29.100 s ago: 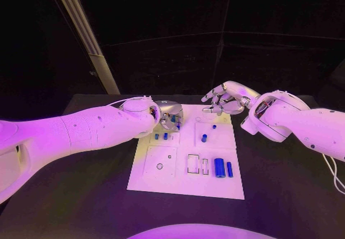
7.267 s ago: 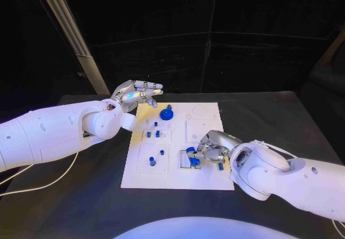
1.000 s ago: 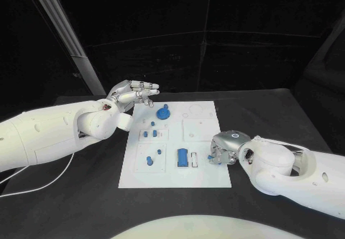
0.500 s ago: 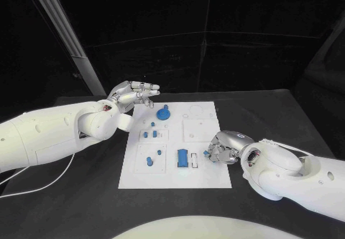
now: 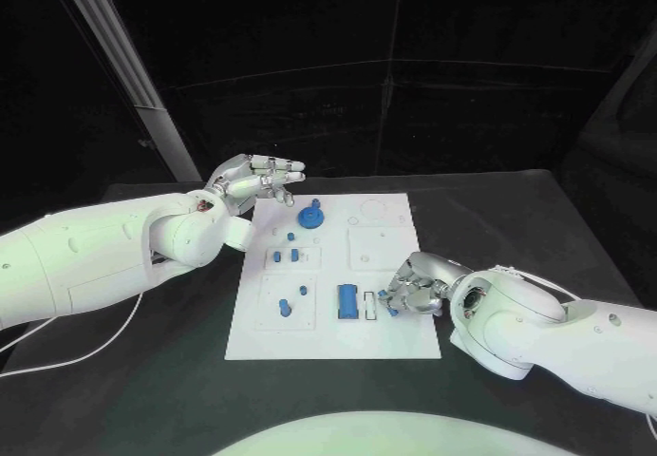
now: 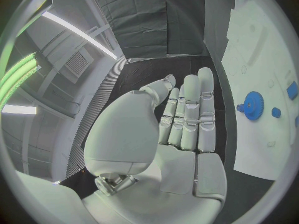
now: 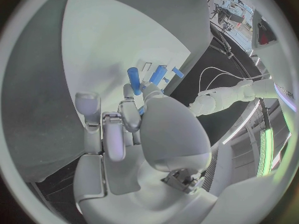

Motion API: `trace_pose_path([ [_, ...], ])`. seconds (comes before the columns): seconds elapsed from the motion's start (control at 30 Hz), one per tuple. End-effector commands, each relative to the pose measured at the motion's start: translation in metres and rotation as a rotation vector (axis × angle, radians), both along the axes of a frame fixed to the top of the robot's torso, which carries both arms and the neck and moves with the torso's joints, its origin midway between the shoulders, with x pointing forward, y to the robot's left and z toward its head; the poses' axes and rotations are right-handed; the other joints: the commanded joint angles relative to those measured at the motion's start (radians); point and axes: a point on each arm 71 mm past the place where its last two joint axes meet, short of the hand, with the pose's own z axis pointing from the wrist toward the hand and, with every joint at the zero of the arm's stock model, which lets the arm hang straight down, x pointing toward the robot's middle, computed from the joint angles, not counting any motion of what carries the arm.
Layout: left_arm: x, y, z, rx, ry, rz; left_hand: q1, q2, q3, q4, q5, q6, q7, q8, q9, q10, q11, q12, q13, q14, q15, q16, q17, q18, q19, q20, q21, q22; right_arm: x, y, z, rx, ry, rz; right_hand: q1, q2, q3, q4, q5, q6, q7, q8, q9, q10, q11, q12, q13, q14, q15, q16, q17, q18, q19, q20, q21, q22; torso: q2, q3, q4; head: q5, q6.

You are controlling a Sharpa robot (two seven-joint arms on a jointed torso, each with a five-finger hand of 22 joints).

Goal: Assemble the parts on the task board

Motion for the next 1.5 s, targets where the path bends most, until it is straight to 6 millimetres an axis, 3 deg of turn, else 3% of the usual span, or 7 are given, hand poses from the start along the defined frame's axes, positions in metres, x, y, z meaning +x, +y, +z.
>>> trace_pose_path([
  [0.03,0.000,-0.002,0.002,-0.010,-0.003,-0.011,0.012,0.002,-0.001,-0.006,0.005,-0.008,0.001,0.002,0.000,-0.006,0.002,0.007,-0.002,-0.007,0.000,-0.002,-0.001,0.013,0.003,0.000,-0.003,-0.001,0.000,0.003,-0.005,0.015,0.081,-0.018,-0.017,0.000,0.003,0.011,0.008,0.024,-0.012,0.006,0.006,0.014,-0.009,0.004,0.001,0.088,-0.009,0.004,0.198,-0.018,0.005,-0.003,0.004,0.000,0.001,0.0003,-0.0003,0.001,-0.001],
  [1.0,-0.001,-0.003,0.002,-0.011,-0.003,-0.014,0.012,0.002,-0.001,-0.006,0.005,-0.008,0.001,0.002,0.000,-0.006,0.002,0.007,-0.002,-0.007,0.000,-0.002,-0.001,0.013,0.003,0.000,-0.003,-0.001,0.008,0.022,-0.009,0.014,0.069,-0.022,-0.065,-0.015,0.007,0.042,-0.005,0.042,-0.021,0.017,0.022,0.020,-0.015,-0.005,-0.004,0.089,-0.016,0.005,0.200,-0.018,0.006,-0.010,0.002,-0.001,0.000,0.0013,-0.0012,0.007,-0.009],
  [1.33,-0.001,-0.003,0.002,-0.011,-0.002,-0.015,0.012,0.002,-0.001,-0.006,0.005,-0.008,0.001,0.002,0.000,-0.006,0.002,0.007,-0.002,-0.007,0.000,-0.002,-0.001,0.013,0.003,0.000,-0.003,-0.001,0.009,0.023,-0.010,-0.010,0.071,-0.017,-0.121,-0.018,-0.009,0.076,-0.024,0.047,-0.021,0.021,0.032,0.025,-0.015,-0.012,-0.009,0.089,-0.016,0.005,0.200,-0.018,0.008,-0.011,0.001,0.000,0.000,0.0013,-0.0007,0.009,-0.010],
  [1.4,-0.001,-0.003,0.002,-0.011,-0.002,-0.014,0.012,0.002,-0.001,-0.007,0.005,-0.009,0.002,0.002,0.000,-0.006,0.002,0.007,-0.002,-0.008,0.000,-0.001,-0.002,0.013,0.003,0.000,-0.003,0.000,0.009,0.023,-0.010,-0.016,0.067,-0.019,-0.160,-0.022,-0.034,0.079,-0.062,0.049,-0.019,0.022,0.036,0.026,-0.013,-0.015,-0.011,0.088,-0.014,0.004,0.198,-0.019,0.008,-0.010,0.000,0.000,-0.001,0.0014,-0.0009,0.009,-0.010],
  [1.5,-0.001,-0.002,0.002,-0.011,-0.002,-0.014,0.012,0.002,-0.001,-0.008,0.005,-0.009,0.002,0.002,0.000,-0.007,0.002,0.008,-0.002,-0.008,0.001,-0.001,-0.002,0.013,0.003,0.000,-0.003,0.000,0.009,0.023,-0.010,-0.020,0.059,-0.018,-0.224,-0.016,-0.087,0.077,-0.263,0.047,-0.021,0.022,0.042,0.026,-0.014,-0.018,-0.011,0.088,-0.014,0.002,0.196,-0.018,0.008,-0.009,-0.003,-0.003,-0.001,0.0011,-0.0015,0.010,-0.010],
])
